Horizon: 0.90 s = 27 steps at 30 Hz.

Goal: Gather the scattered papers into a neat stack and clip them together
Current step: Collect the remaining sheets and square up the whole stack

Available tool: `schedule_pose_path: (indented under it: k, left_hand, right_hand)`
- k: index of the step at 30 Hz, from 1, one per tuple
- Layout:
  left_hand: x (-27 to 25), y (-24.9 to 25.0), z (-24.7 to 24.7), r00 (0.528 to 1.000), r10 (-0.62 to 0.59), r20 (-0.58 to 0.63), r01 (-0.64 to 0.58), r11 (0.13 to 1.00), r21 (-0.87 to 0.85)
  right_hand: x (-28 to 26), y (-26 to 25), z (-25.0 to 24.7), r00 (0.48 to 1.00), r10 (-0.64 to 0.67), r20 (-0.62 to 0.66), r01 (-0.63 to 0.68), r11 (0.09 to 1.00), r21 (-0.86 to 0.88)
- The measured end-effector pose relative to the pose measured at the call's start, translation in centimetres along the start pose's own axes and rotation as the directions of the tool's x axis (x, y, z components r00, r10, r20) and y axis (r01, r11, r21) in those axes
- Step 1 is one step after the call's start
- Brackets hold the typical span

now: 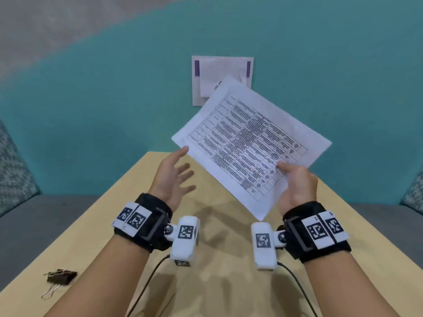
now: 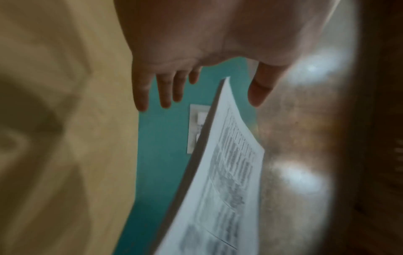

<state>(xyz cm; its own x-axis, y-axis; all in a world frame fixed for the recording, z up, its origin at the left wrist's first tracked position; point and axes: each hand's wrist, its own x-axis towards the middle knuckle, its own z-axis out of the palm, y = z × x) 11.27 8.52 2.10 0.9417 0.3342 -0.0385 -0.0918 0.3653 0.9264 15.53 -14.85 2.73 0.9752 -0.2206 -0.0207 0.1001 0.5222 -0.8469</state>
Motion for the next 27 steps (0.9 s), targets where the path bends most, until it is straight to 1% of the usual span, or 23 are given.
schedule_pose_path:
  k: [1, 2, 3, 4, 6, 8, 11, 14, 15, 16, 18, 19, 20, 22, 24, 25, 27]
  left_hand:
    - [-0.3, 0.0, 0.4, 0.996, -0.041, 0.085, 0.048, 0.996, -0.077]
    - [-0.7, -0.1, 0.8, 0.987, -0.05, 0.151, 0.07, 0.989, -0.131]
    - [-0.9, -0.2, 1.2, 0.985, -0.03, 0.172, 0.057, 0.986, -0.155]
    - [-1.0, -0.3, 1.6, 0.987, 0.006, 0.159, 0.021, 0.986, -0.168]
    - [-1.2, -0.4, 2.2, 0.994, 0.08, 0.072, -0.068, 0.985, -0.158]
    - [-1.2, -0.3, 2.5, 0.99, 0.142, -0.003, -0.141, 0.981, -0.134]
    - [-1.0, -0.2, 2.3, 0.979, 0.193, -0.064, -0.2, 0.973, -0.119]
    - [-0.8, 0.1, 1.9, 0.961, 0.236, -0.146, -0.254, 0.96, -0.119]
    - [-0.7, 0.3, 1.7, 0.951, 0.259, -0.169, -0.279, 0.954, -0.109]
    - [-0.6, 0.5, 1.4, 0.939, 0.289, -0.186, -0.31, 0.946, -0.093]
    - [-0.2, 1.0, 0.7, 0.904, 0.38, -0.197, -0.39, 0.921, -0.009]
    - [-0.1, 1.2, 0.4, 0.882, 0.432, -0.185, -0.431, 0.901, 0.048]
    - [0.0, 1.5, 0.1, 0.862, 0.48, -0.161, -0.469, 0.877, 0.102]
    - [0.1, 1.9, -0.4, 0.837, 0.542, -0.082, -0.522, 0.834, 0.181]
    - [0.2, 2.0, -0.6, 0.834, 0.552, 0.005, -0.536, 0.807, 0.247]
    - [0.2, 1.9, -0.7, 0.838, 0.544, 0.042, -0.533, 0.8, 0.277]
    - [0.1, 1.6, -0.5, 0.855, 0.509, 0.101, -0.513, 0.799, 0.313]
  right_hand:
    - [-0.2, 0.4, 0.3, 0.999, 0.038, -0.011, -0.038, 0.999, 0.017]
    - [-0.3, 0.9, 0.5, 0.997, 0.073, -0.016, -0.072, 0.997, 0.032]
    - [-0.5, 1.4, 0.8, 0.994, 0.104, -0.016, -0.103, 0.994, 0.048]
    - [-0.8, 1.8, 1.1, 0.992, 0.127, -0.012, -0.126, 0.99, 0.065]
    - [-1.4, 2.6, 1.7, 0.987, 0.16, 0.005, -0.159, 0.983, 0.09]
    - [-2.0, 3.2, 2.3, 0.982, 0.186, 0.023, -0.188, 0.977, 0.097]
    - [-2.5, 4.2, 2.9, 0.974, 0.218, 0.064, -0.223, 0.97, 0.101]
    - [-2.7, 4.6, 3.1, 0.968, 0.212, 0.137, -0.228, 0.967, 0.112]
    - [-2.8, 4.4, 3.1, 0.966, 0.202, 0.158, -0.22, 0.97, 0.106]
    - [-2.9, 4.2, 3.0, 0.972, 0.184, 0.149, -0.198, 0.976, 0.092]
    - [-2.6, 3.9, 2.7, 0.993, 0.106, 0.054, -0.109, 0.992, 0.061]
    - [-2.5, 3.5, 2.5, 0.998, 0.06, 0.004, -0.06, 0.998, 0.028]
    - [-2.2, 3.2, 2.2, 1.0, 0.009, -0.019, -0.01, 1.0, -0.029]
    - [-1.8, 2.3, 1.7, 0.996, -0.085, 0.026, 0.088, 0.984, -0.156]
    - [-1.4, 1.3, 1.3, 0.986, -0.125, 0.114, 0.151, 0.954, -0.26]
    - [-1.2, 0.8, 1.0, 0.979, -0.125, 0.164, 0.169, 0.94, -0.296]
    - [-0.7, 0.2, 0.4, 0.964, -0.082, 0.254, 0.168, 0.926, -0.339]
